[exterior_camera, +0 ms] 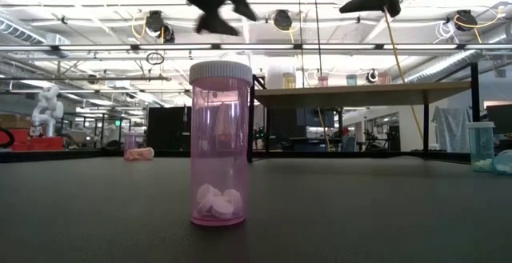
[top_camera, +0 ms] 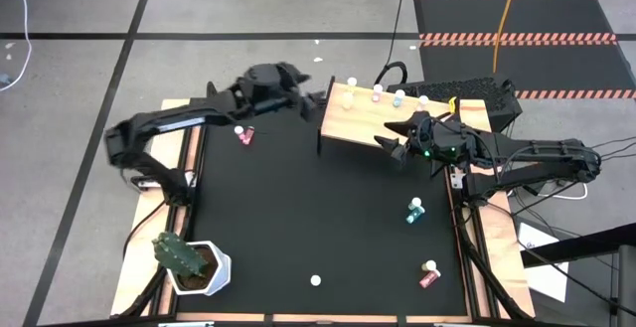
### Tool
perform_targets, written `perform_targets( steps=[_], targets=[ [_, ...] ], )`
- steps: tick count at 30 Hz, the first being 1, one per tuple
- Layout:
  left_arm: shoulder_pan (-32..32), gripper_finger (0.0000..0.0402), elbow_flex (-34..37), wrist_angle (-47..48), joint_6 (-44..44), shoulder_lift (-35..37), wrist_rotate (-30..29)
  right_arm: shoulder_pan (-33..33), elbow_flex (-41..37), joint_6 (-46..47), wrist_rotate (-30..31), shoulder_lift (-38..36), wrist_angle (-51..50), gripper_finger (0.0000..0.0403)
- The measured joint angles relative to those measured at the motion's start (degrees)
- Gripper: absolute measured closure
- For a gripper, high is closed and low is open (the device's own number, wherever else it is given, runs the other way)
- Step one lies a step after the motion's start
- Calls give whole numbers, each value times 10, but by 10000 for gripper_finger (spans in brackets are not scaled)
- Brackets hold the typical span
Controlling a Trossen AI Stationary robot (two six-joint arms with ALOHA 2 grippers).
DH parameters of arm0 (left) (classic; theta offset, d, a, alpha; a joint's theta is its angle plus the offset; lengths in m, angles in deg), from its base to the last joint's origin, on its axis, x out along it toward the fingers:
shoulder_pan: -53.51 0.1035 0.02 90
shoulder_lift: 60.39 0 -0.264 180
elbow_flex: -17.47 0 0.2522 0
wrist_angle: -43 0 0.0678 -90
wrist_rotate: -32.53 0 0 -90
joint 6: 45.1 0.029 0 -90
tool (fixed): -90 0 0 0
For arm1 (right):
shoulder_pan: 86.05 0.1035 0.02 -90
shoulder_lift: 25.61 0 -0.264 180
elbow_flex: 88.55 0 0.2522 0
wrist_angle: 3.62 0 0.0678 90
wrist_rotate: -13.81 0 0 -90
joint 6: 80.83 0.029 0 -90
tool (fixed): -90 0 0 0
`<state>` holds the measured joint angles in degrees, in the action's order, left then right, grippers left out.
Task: Pick and place medicine bottles onto shelf by color
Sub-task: Put the top pink pill bottle on the shelf aligned with the other pink pill bottle
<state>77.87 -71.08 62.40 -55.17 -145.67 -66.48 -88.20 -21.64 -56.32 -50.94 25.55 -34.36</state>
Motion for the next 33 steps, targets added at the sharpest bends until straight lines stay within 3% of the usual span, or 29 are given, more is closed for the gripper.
perform_targets(
  steps=[4,7,14,21,28,33],
  targets=[
    [3,50,0,145,-73,63,-104,-1,0,3,0,11,7,150],
    [20,50,0,254,-103,76,-130,-6,0,3,0,25,31,150],
    [80,50,11,420,-171,35,-116,-9,0,17,10,23,90,150],
    [157,50,11,511,-168,-32,-89,-17,0,83,66,-16,24,150],
    [198,50,11,574,-190,-90,-67,-65,0,95,60,-14,-49,150],
    [192,51,19,557,-221,-107,-57,-94,0,76,6,-14,-56,150]
  ],
)
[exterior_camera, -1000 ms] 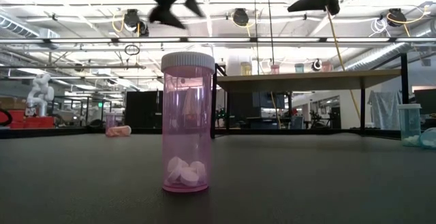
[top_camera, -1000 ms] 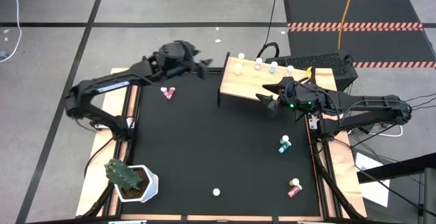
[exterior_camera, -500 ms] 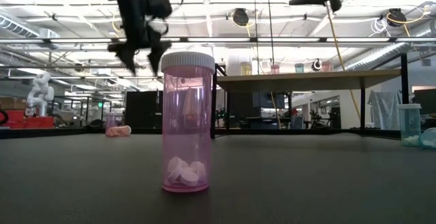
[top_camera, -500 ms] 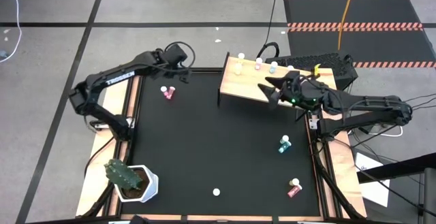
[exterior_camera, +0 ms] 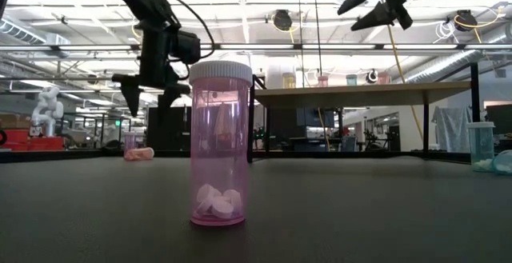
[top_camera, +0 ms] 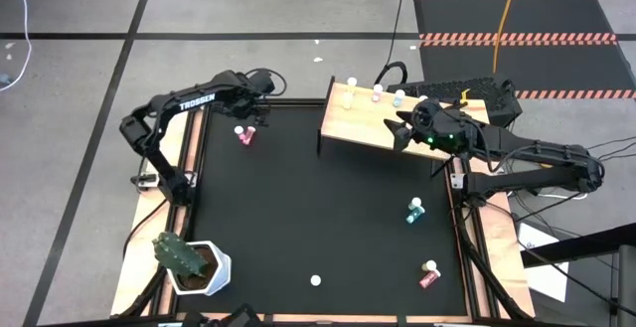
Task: Pick and place medicine bottles onto shelf by color
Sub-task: Put the top pink pill bottle on the shelf aligned with the other pink pill bottle
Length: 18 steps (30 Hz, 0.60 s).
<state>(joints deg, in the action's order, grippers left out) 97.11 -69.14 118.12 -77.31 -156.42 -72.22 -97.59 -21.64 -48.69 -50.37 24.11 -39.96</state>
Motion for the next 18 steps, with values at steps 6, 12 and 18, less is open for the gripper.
perform_targets(
  steps=[6,12,18],
  targets=[
    [6,104,56,-24,-71,4,32,-33,0,-43,-53,-2,-1,150],
    [8,160,111,-34,-161,5,43,-76,0,-76,-106,-2,0,150],
    [8,173,118,-78,-198,5,43,-125,0,-94,-166,-2,0,150]
  ],
)
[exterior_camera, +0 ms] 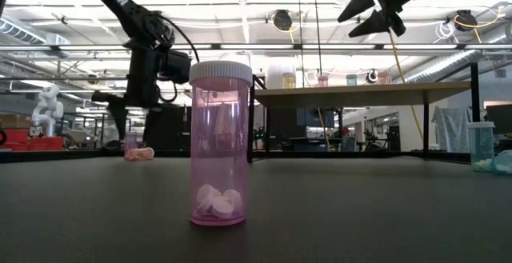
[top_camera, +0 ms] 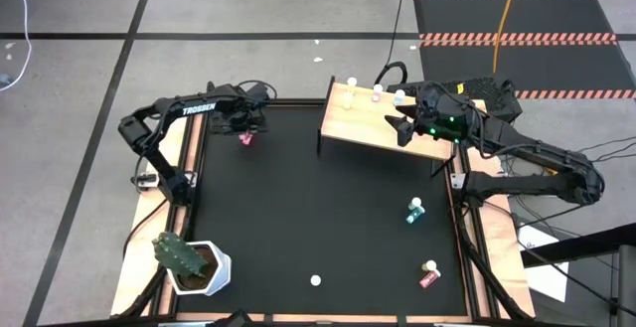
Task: Pick and place medicine bottles onto shelf by color
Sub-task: Put the top pink pill bottle on the shelf aligned with the other pink pill bottle
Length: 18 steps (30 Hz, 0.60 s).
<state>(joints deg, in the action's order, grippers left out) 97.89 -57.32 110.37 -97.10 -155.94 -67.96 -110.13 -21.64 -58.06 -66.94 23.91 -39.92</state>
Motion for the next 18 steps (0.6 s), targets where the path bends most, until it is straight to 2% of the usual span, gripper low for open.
perform_targets(
  steps=[4,18],
  targets=[
    [3,174,-1,-11,-14,0,0,-18,0,1,-34,0,0,150],
    [11,174,-1,-1,-23,0,-36,-19,0,2,-35,0,0,156]
  ],
)
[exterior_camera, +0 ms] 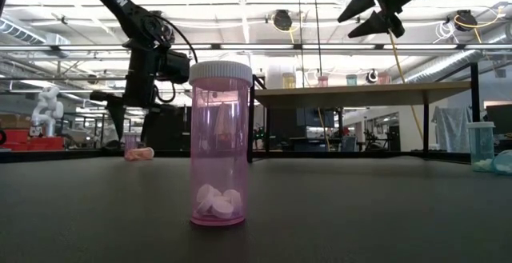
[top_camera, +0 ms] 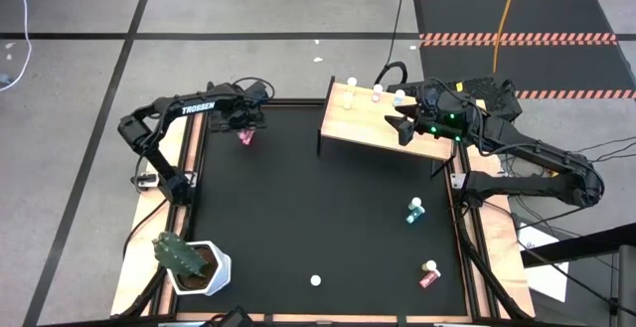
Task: Pick and place medicine bottles onto shelf by color
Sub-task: Put the top pink pill bottle on the shelf aligned with the other pink pill bottle
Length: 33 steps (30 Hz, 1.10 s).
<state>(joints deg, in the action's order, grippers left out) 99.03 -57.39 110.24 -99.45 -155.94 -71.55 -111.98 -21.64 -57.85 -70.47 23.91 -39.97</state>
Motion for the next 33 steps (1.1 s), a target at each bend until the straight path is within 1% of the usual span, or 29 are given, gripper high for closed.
perform_targets(
  steps=[3,5,7,13,16,20,25,29,33],
  targets=[
    [2,175,0,0,0,0,-6,0,0,3,0,0,0,167],
    [2,182,0,-1,-1,0,-10,0,0,3,0,0,0,174],
    [2,199,0,-1,-1,0,-10,0,0,5,0,0,0,181],
    [2,267,0,-2,2,0,-10,0,0,10,1,0,0,191],
    [2,286,0,-3,14,0,-9,0,0,10,1,0,0,191],
    [1,283,-1,-4,30,0,-4,0,0,10,1,0,0,191],
    [-4,267,-1,2,46,19,35,0,0,9,1,0,0,191],
    [-14,274,-1,10,58,73,68,0,0,9,0,-2,0,191],
    [-31,287,-35,42,67,131,89,0,0,4,0,-11,0,191]
  ],
)
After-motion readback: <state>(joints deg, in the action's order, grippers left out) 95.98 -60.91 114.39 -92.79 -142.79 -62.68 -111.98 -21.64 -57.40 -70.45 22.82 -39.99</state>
